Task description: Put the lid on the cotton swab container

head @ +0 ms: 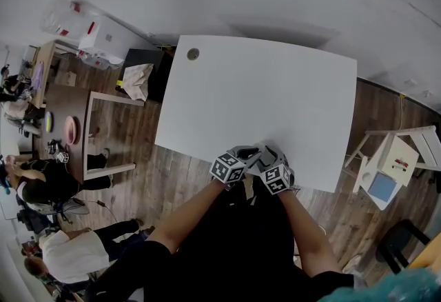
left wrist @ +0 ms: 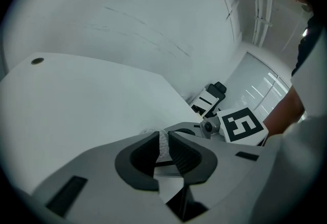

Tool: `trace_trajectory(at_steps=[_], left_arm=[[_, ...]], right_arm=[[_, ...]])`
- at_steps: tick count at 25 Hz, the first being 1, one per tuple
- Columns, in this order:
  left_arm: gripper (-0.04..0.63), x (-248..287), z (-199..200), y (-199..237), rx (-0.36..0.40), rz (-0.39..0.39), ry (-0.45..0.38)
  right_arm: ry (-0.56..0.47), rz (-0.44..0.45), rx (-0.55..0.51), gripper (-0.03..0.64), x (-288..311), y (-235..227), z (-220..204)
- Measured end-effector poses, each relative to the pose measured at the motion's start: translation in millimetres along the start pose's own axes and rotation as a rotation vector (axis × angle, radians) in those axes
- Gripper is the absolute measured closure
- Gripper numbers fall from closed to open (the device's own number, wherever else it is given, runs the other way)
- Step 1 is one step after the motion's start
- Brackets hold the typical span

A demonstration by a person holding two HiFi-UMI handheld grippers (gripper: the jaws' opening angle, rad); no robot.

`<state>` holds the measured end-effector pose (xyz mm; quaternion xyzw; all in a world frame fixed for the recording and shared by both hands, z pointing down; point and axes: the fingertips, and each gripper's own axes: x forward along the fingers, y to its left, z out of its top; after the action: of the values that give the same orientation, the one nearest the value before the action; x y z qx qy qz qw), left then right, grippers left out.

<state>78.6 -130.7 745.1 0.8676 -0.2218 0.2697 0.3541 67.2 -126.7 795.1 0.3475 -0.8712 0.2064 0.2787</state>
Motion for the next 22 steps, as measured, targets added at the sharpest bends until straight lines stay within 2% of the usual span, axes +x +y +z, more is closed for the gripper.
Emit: trace_trajectory(at_steps=[9, 14, 22], left_arm=[[0.569, 4.1, -0.9, 3.4, -0.010, 0.015, 0.010], [0.581, 7.6, 1.4, 2.6, 0.045, 0.043, 0.011], [0.583, 9.5, 2.9, 1.9, 0.023, 0.047, -0.010]], right_arm=[[-0.006, 0.007, 0.009, 0.380, -0.8, 0.4, -1.8], [-0.019, 0.007, 0.009, 0.380, 1.9, -1.6, 0.0], [-0.032, -0.009, 0.013, 0.380, 2.5, -3.3, -2.4]])
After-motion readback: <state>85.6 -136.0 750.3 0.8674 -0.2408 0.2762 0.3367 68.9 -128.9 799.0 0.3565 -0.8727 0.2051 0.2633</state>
